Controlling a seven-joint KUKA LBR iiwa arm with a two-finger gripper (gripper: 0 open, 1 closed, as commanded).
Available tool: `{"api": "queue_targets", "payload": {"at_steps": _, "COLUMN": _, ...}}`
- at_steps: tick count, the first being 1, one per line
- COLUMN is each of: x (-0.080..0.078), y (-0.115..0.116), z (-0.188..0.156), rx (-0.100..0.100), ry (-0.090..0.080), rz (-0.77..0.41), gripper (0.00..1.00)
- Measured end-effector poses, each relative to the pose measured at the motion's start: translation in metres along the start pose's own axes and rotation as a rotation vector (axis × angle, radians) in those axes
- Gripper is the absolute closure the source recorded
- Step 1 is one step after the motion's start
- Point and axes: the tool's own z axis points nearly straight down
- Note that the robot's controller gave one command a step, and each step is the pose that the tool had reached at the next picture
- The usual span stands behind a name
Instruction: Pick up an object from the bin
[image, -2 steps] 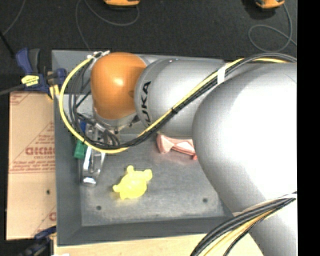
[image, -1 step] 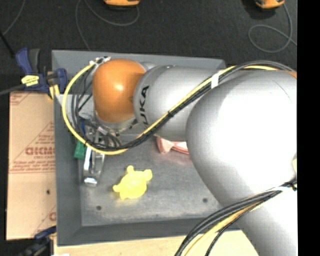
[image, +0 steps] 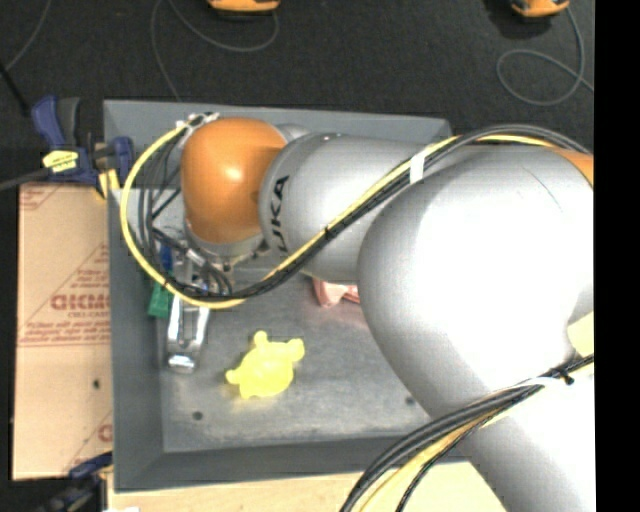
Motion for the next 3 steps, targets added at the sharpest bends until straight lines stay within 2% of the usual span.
{"api": "queue_targets", "payload": {"at_steps": 1, "x": -0.0021, "y": 0.0010, "z": -0.0014, "rx": -0.001, "ry": -0.013, "rz": -0.046, "gripper": 0.00}}
{"api": "queue_targets", "payload": {"at_steps": 2, "x": -0.0109, "y": 0.0082, "z": 0.0013, "rx": 0.001, "ry": 0.001, "rz": -0.142, "gripper": 1.00}}
{"api": "queue_targets", "payload": {"at_steps": 3, "x": -0.0109, "y": 0.0082, "z": 0.0013, "rx": 0.000, "ry": 0.001, "rz": -0.141, "gripper": 1.00}}
